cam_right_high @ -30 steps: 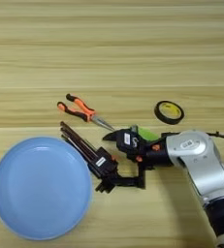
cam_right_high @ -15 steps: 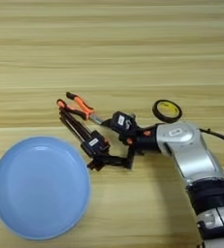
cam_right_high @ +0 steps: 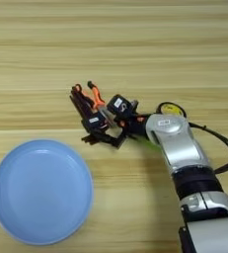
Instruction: Move the objects on the table
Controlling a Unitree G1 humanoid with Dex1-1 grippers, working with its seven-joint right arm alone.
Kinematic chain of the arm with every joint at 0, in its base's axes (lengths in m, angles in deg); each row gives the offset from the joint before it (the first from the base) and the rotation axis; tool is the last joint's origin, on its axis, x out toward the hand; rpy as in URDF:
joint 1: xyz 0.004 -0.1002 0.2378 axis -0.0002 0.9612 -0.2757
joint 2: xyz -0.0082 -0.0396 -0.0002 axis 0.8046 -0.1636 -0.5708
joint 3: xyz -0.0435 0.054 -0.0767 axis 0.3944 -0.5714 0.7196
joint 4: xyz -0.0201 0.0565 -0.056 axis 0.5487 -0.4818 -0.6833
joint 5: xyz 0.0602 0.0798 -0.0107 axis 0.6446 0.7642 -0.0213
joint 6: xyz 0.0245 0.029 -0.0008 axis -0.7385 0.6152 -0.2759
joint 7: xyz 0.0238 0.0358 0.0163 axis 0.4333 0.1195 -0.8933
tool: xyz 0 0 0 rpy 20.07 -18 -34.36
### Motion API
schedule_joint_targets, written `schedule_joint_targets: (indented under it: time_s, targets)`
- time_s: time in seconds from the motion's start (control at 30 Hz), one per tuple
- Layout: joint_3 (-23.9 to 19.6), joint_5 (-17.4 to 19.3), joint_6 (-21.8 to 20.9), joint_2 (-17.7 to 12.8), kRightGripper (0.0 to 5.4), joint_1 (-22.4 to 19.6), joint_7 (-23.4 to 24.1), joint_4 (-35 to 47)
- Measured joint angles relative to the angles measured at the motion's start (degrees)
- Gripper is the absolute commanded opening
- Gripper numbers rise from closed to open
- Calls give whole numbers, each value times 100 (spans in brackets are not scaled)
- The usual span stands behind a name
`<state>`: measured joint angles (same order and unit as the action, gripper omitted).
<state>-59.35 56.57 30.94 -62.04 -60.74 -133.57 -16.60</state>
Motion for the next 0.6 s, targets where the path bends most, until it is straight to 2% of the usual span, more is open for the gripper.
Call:
schedule_joint_targets:
  time_s: [0.6]
  targets:
    - [-11, -13, 22, 28, 538, -12, 164, 22]
